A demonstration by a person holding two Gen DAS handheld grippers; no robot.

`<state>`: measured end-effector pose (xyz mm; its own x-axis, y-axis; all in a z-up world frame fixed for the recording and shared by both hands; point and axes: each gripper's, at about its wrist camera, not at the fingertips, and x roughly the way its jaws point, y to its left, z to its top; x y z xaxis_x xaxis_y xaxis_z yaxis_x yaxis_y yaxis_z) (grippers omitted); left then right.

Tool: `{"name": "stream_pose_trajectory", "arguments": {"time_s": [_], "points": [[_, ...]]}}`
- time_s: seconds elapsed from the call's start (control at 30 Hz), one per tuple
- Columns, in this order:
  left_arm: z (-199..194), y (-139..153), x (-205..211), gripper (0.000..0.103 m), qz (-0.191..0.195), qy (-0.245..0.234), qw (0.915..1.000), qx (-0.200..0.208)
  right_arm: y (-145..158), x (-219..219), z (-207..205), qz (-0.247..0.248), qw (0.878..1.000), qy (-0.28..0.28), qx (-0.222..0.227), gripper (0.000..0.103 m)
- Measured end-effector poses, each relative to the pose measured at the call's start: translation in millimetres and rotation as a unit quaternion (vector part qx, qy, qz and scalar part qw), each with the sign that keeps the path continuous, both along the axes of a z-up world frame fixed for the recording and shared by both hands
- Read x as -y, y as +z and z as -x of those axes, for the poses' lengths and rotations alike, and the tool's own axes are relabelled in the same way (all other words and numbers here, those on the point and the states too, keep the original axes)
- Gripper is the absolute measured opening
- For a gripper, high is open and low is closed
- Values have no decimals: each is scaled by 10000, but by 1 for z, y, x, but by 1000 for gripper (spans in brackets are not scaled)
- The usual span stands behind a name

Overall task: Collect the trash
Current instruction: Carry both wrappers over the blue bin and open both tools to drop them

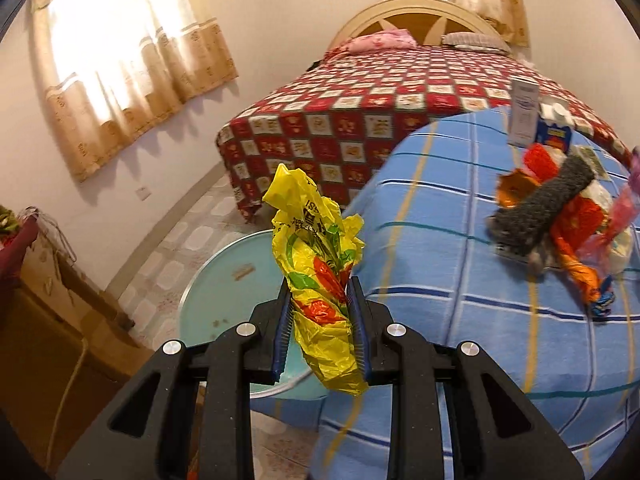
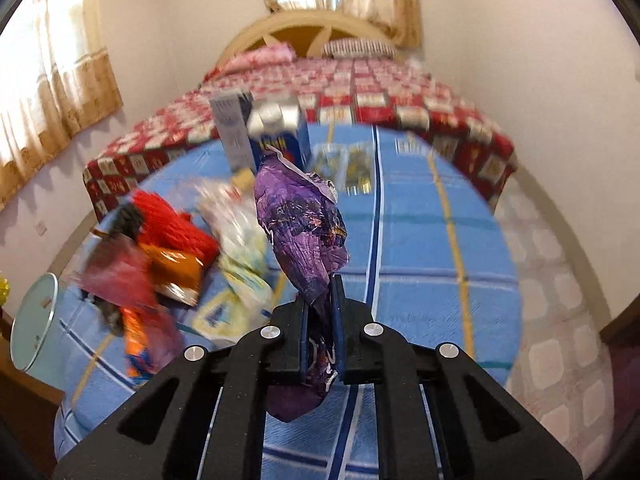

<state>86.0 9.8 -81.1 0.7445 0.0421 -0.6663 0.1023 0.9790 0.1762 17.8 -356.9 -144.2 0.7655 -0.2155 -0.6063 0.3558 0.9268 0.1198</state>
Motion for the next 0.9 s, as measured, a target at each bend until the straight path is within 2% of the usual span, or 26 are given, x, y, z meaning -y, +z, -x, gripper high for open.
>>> {"name": "stream_pose_trajectory", "arguments": {"time_s": [0.13,0.33,0.53,0.9], "points": [[-6,-3,-28,27,-34,250,9997,-33,35,-33,2,204,9987,343,316,11],[-16,-10,-61,27,-130,592,9980,-148,58,-92,-20,384,9926,1062,450,11],[-24,-16,-88,27,-257,866,9958,-168,60,-147,-51,506,9833,1708,380,11],[-36,-25,-123,27,-518,1150,9918,-192,48,-236,-108,734,9636,2563,177,11]]}}
